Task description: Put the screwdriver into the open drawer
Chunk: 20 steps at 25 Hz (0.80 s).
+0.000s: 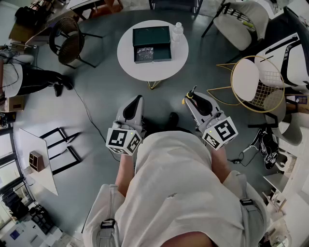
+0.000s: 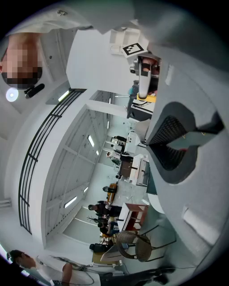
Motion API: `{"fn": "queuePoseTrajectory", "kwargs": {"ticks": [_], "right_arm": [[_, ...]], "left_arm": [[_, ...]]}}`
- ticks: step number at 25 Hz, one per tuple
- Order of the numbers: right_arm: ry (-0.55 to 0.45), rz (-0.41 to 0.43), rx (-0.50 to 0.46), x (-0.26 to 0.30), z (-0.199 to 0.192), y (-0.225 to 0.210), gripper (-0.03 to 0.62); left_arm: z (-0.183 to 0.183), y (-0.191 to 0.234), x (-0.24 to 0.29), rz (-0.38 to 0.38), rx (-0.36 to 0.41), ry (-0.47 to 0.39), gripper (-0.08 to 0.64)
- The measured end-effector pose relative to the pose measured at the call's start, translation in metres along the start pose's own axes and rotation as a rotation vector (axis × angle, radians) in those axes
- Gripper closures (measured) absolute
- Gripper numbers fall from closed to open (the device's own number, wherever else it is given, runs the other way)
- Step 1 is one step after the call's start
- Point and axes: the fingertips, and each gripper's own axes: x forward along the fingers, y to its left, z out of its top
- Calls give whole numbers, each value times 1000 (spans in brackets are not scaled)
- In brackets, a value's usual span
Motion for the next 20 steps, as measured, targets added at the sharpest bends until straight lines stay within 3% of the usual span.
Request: {"fn": "queuePoseTrajectory", "kwargs": {"ticks": [20], "right_arm": [[-30,-2,22,-19,-1,7,514]], "left_arm": [[-5,-20,-14,12,27,-8,549]]}}
